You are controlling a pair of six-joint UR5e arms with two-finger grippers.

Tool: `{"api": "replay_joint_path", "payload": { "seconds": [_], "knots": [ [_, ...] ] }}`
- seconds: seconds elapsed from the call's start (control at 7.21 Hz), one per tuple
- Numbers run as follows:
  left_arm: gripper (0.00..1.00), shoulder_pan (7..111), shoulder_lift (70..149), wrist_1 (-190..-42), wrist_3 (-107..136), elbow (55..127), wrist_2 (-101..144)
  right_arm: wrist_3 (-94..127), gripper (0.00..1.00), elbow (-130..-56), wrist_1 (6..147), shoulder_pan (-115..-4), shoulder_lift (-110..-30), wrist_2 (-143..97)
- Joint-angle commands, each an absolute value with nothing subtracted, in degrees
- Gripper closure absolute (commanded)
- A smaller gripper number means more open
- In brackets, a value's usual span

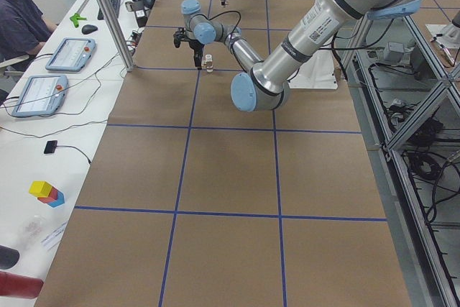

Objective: Assemble PPR valve and pipe with both arms
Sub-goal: 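Carry the fitting with the right gripper toward the valve while the left arm withdraws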

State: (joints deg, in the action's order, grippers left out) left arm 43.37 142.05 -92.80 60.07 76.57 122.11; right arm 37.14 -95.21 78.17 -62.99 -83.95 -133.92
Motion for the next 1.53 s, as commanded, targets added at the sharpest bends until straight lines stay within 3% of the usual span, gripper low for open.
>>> {"api": "replay_joint_path", "payload": {
  "seconds": [0.0, 0.14, 0.69, 0.97, 1.39],
  "knots": [
    [0.0, 43.85, 141.42, -92.81, 58.54, 76.81, 122.17, 36.57, 1.0, -97.12, 89.35, -63.98, -77.28, -134.03],
    [0.0, 44.47, 141.07, -92.73, 56.27, 77.34, 122.08, 36.56, 1.0, -96.95, 93.65, -63.9, -73.51, -134.03],
    [0.0, 50.87, 126.86, -92.38, 40.91, 89.53, 122.52, 38.92, 1.0, -96.25, 109.05, -62.67, -58.21, -135.34],
    [0.0, 55.17, 119.56, -92.02, 32.03, 94.73, 122.78, 47.24, 1.0, -91.0, 109.07, -59.96, -50.23, -136.92],
    [0.0, 59.41, 115.84, -92.02, 24.63, 95.01, 125.16, 64.45, 1.0, -80.63, 106.11, -53.63, -36.78, -136.58]
  ]
}}
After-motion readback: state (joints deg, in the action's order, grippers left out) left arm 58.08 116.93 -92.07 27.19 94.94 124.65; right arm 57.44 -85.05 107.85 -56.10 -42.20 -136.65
